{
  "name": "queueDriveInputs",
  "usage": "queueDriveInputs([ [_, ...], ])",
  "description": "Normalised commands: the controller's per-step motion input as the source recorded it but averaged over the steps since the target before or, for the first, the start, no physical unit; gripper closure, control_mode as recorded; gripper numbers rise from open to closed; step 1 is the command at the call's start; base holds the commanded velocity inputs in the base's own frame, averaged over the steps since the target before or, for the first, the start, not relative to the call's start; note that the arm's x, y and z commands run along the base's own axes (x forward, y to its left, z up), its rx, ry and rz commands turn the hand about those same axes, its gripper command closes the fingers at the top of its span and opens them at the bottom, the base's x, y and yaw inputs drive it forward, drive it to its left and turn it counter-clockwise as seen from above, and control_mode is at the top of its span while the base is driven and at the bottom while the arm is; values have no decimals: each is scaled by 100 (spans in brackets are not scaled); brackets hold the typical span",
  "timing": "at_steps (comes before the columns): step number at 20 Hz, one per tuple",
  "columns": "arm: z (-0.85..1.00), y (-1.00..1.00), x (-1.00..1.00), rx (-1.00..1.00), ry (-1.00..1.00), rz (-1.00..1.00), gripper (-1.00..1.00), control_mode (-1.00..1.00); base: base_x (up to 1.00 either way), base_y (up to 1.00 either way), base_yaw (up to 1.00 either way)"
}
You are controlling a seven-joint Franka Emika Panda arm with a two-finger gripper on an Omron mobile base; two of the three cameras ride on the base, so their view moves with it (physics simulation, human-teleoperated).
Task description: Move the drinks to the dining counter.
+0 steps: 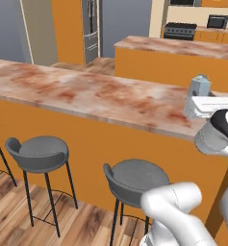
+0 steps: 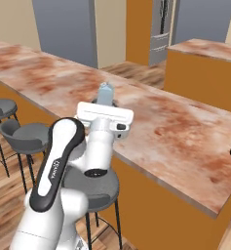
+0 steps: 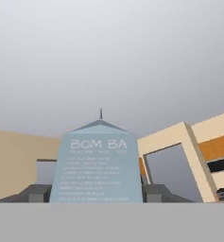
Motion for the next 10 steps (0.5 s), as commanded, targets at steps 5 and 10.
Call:
queueDriveInputs([
  [5,-8,0,26,9,-28,0,100,-100,0,0,0],
  [10,-19,0,23,1,-35,0,100,-100,0,0,0],
])
